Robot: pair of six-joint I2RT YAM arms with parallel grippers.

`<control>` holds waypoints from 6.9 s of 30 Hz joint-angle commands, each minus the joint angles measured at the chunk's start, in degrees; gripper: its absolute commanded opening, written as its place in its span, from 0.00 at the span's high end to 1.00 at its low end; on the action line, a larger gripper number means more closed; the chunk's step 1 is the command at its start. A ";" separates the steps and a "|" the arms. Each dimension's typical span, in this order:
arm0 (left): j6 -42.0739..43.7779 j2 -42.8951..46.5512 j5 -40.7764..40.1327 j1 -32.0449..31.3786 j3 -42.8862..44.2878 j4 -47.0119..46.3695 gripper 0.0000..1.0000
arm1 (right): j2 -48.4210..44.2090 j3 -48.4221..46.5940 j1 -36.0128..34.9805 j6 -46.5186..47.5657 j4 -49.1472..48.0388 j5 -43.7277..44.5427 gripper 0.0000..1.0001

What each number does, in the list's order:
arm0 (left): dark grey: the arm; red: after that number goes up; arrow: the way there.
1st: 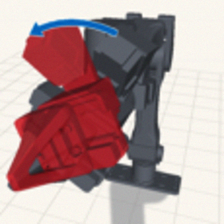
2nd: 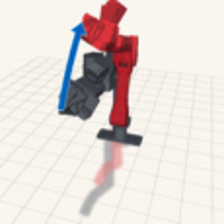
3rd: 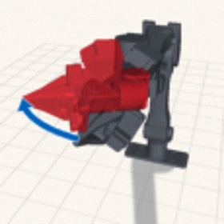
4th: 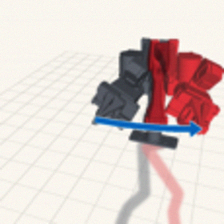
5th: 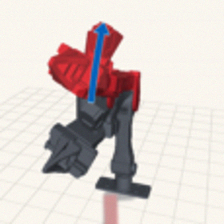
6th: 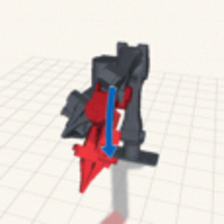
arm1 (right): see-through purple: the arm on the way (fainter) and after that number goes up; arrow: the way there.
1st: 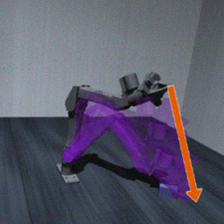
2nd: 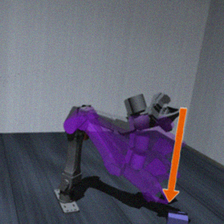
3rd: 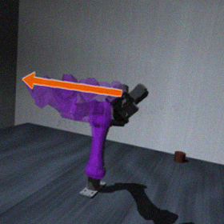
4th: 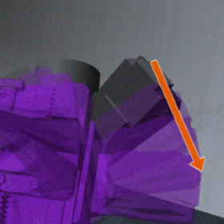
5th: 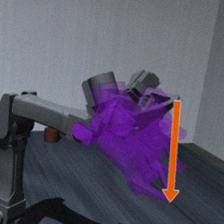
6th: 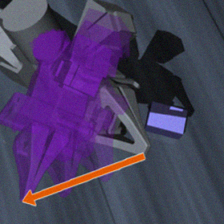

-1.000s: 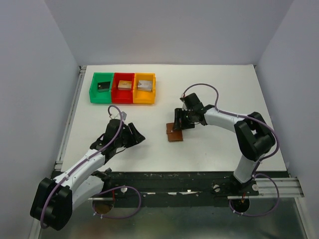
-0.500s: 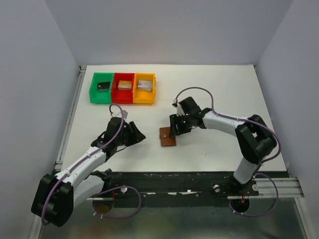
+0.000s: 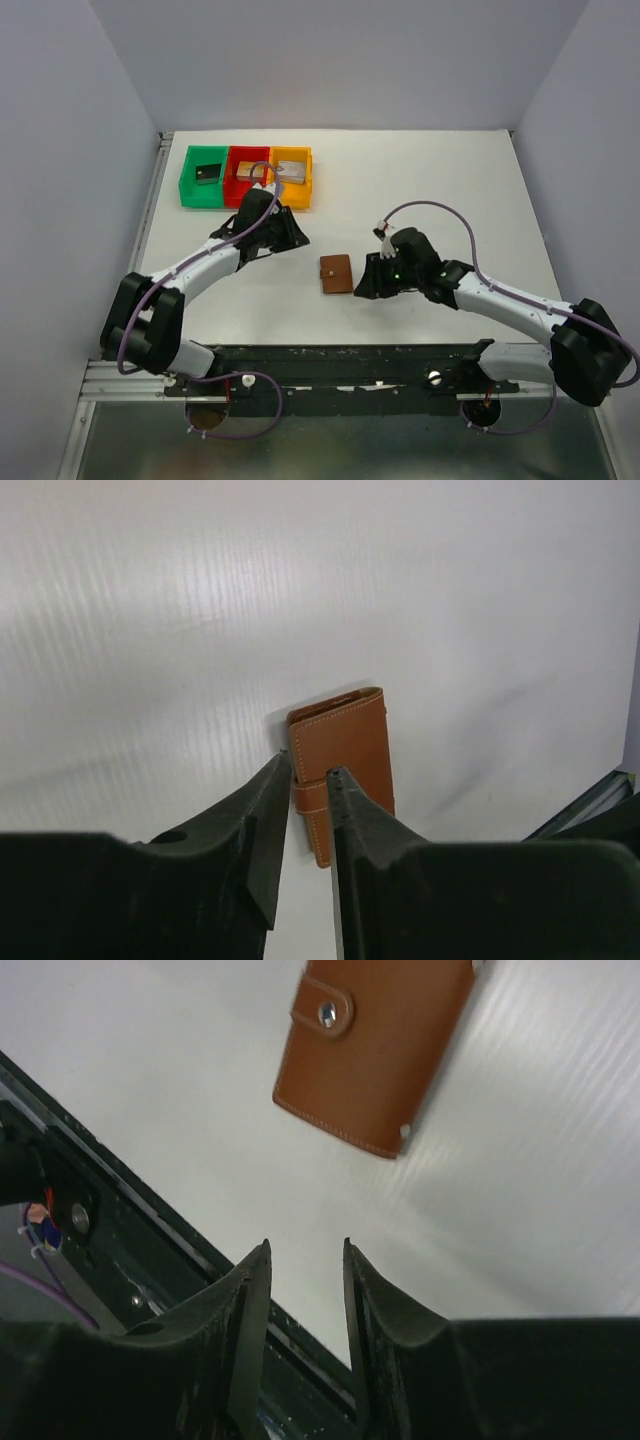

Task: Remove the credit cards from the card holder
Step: Open the card holder at the center of the board.

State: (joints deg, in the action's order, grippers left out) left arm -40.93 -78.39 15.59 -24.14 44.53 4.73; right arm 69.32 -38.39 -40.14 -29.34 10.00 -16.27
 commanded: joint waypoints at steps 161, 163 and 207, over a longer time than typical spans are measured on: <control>-11.28 25.29 -25.37 -11.81 -21.05 -3.65 0.07 | 2.04 -3.18 0.15 -2.29 1.26 14.47 0.09; -10.32 26.27 -20.89 -11.89 -22.64 -8.32 0.14 | 3.89 -2.66 0.24 -4.13 -1.54 8.04 0.15; -10.14 2.97 -9.26 -12.16 -21.33 -16.87 0.82 | 23.42 6.66 0.32 -17.94 -30.21 -7.99 1.00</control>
State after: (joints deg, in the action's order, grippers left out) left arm -50.35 -77.43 6.00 -36.07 24.05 -11.53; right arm 94.08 -33.65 -39.81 -47.92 -18.85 -23.66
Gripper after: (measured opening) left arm 0.177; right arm 0.030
